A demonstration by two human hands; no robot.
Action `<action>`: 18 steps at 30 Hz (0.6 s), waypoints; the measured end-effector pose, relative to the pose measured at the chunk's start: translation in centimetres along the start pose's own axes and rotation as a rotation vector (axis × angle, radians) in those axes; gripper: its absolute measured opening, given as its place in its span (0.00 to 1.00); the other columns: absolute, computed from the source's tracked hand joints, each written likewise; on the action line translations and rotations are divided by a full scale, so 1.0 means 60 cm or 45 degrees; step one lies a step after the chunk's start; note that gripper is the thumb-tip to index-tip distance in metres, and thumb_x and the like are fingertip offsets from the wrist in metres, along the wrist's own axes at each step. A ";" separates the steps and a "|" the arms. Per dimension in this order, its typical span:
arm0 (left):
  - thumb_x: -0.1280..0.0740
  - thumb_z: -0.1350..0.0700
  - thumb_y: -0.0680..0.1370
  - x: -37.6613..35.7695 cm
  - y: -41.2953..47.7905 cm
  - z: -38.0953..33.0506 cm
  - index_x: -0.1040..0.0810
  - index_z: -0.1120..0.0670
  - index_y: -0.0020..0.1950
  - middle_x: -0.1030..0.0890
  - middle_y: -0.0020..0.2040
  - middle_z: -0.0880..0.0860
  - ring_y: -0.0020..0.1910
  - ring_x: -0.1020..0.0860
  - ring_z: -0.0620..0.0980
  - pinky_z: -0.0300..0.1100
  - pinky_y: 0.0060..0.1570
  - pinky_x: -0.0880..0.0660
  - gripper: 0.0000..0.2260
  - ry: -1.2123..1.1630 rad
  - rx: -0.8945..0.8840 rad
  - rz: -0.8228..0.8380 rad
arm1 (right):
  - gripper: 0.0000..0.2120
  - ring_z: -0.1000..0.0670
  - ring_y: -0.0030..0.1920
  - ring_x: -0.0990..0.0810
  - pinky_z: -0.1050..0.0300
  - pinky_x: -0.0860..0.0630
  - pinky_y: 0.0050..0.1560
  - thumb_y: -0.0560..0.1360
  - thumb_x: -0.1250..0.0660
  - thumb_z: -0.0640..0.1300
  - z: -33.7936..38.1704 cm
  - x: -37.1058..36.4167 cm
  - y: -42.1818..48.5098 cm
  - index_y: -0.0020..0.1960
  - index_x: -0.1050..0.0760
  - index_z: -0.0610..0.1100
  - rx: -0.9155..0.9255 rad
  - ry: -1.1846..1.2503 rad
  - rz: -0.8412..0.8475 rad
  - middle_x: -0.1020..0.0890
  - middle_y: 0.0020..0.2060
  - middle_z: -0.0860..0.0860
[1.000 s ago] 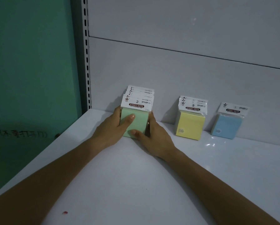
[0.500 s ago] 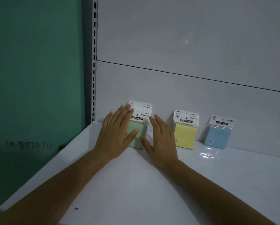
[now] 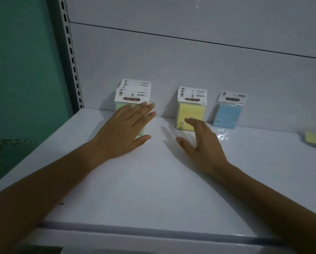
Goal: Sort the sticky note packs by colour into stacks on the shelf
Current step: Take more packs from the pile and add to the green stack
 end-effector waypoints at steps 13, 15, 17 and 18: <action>0.47 0.40 0.79 0.065 0.089 -0.247 0.40 0.55 0.75 0.37 0.75 0.53 0.73 0.38 0.51 0.50 0.72 0.44 0.29 -0.154 -0.145 0.189 | 0.24 0.47 0.66 0.30 0.52 0.36 0.65 0.76 0.38 0.56 -0.087 0.177 -0.150 0.68 0.34 0.47 -0.175 -0.112 0.005 0.28 0.68 0.49; 0.48 0.39 0.79 0.079 0.110 -0.338 0.45 0.53 0.76 0.41 0.77 0.51 0.75 0.42 0.49 0.48 0.73 0.49 0.30 -0.231 -0.193 0.193 | 0.24 0.48 0.65 0.29 0.52 0.36 0.65 0.76 0.37 0.56 -0.118 0.222 -0.205 0.68 0.33 0.48 -0.218 -0.174 -0.006 0.28 0.67 0.49; 0.49 0.38 0.78 0.097 0.135 -0.434 0.48 0.51 0.77 0.44 0.78 0.50 0.76 0.44 0.49 0.47 0.74 0.51 0.30 -0.301 -0.260 0.191 | 0.24 0.47 0.65 0.29 0.51 0.35 0.64 0.76 0.37 0.56 -0.159 0.278 -0.263 0.68 0.33 0.47 -0.267 -0.216 -0.051 0.27 0.67 0.49; 0.49 0.38 0.78 0.109 0.148 -0.482 0.48 0.51 0.77 0.44 0.78 0.50 0.76 0.44 0.50 0.47 0.74 0.51 0.31 -0.319 -0.313 0.180 | 0.24 0.47 0.64 0.28 0.50 0.34 0.64 0.76 0.37 0.56 -0.180 0.307 -0.292 0.68 0.33 0.47 -0.291 -0.235 -0.077 0.27 0.66 0.49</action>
Point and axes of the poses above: each hand's wrist, its own y-axis towards the middle knuckle, its own x-axis out of the back of the hand, z = x × y, the point moved 5 cm from there along y, towards the middle knuckle
